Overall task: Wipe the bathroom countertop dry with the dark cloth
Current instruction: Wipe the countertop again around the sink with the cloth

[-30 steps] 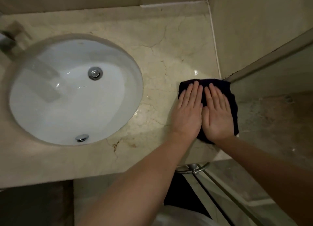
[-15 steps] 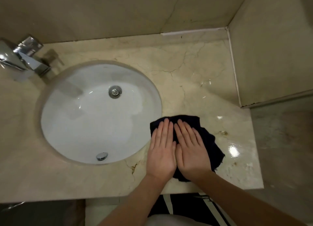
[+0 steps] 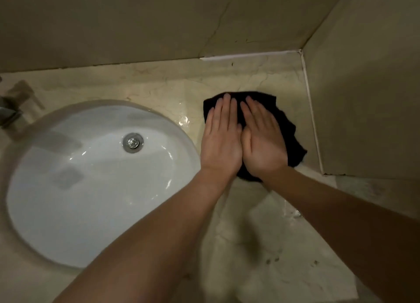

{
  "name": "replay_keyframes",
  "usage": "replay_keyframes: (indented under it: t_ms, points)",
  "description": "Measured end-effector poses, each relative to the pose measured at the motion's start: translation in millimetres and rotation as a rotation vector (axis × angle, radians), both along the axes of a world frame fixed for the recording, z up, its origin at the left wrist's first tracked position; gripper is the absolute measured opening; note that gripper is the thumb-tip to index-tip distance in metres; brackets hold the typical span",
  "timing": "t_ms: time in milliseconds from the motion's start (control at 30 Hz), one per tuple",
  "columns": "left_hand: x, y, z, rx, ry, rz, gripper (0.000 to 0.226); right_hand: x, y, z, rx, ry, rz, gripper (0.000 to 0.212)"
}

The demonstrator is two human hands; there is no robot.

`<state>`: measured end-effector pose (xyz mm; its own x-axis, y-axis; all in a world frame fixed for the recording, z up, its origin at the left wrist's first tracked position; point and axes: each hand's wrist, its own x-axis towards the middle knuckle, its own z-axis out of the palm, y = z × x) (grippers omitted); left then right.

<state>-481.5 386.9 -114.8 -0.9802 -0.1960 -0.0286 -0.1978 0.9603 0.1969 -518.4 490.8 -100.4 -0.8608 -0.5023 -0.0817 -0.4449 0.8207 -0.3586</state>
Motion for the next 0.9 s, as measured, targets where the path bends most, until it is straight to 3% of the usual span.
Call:
replay_keyframes:
  t_ms: [333, 467, 600, 800, 900]
  points:
    - [-93, -1, -5, 0.085, 0.069, 0.062, 0.054, -87, -6, -14, -0.097, 0.095, -0.12, 0.065]
    - [-87, 6, -3, 0.046, 0.04, 0.063, 0.055, -75, -1, -10, 0.029, 0.159, -0.165, 0.062]
    - [-29, 42, -8, 0.021, 0.01, -0.041, 0.057, -10, 40, -7, 0.095, 0.1, -0.219, 0.064]
    - [82, 75, 7, 0.219, 0.08, -0.082, 0.054, 79, 87, 3, 0.121, 0.011, -0.192, 0.061]
    - [124, 50, 8, 0.322, 0.109, 0.101, 0.051, 72, 81, 6, 0.199, -0.006, -0.223, 0.074]
